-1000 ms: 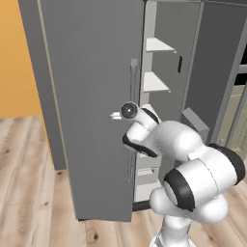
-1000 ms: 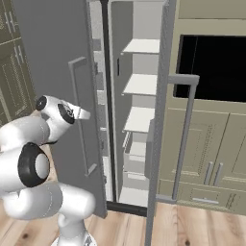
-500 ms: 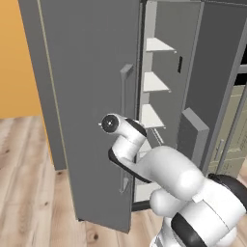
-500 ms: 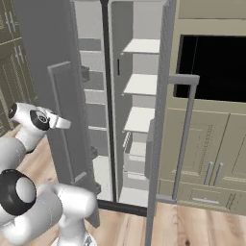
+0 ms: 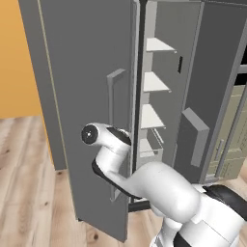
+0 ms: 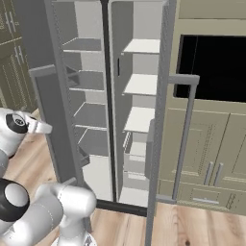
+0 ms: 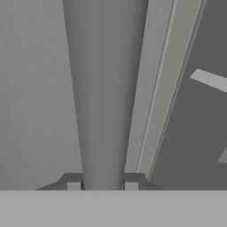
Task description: Place one of the steaks on the plate and the other in the bowl. Then place the bowl in the fridge.
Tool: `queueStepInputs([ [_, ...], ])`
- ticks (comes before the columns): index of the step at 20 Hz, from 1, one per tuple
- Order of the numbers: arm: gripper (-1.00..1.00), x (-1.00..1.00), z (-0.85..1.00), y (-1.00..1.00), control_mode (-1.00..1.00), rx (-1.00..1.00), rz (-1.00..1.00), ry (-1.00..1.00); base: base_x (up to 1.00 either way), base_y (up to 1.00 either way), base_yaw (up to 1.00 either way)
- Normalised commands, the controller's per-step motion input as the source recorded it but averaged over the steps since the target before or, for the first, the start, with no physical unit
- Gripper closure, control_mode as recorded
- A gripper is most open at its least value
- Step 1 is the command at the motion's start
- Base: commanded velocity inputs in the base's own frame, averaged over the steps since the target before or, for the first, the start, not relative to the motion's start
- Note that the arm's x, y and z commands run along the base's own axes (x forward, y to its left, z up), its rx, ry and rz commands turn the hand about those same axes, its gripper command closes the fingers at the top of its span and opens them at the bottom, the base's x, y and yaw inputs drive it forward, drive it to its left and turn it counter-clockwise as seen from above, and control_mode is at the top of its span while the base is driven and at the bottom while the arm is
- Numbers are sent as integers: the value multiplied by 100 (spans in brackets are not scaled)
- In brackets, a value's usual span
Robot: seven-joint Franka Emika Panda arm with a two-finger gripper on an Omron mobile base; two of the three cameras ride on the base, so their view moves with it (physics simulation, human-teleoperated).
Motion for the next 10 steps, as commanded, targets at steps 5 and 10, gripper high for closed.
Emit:
queueStepInputs([
  [5,-100,-9,0,43,-100,0,-3,0,0,0,0],
  [10,-100,0,0,8,-100,0,0,0,0,0,0],
])
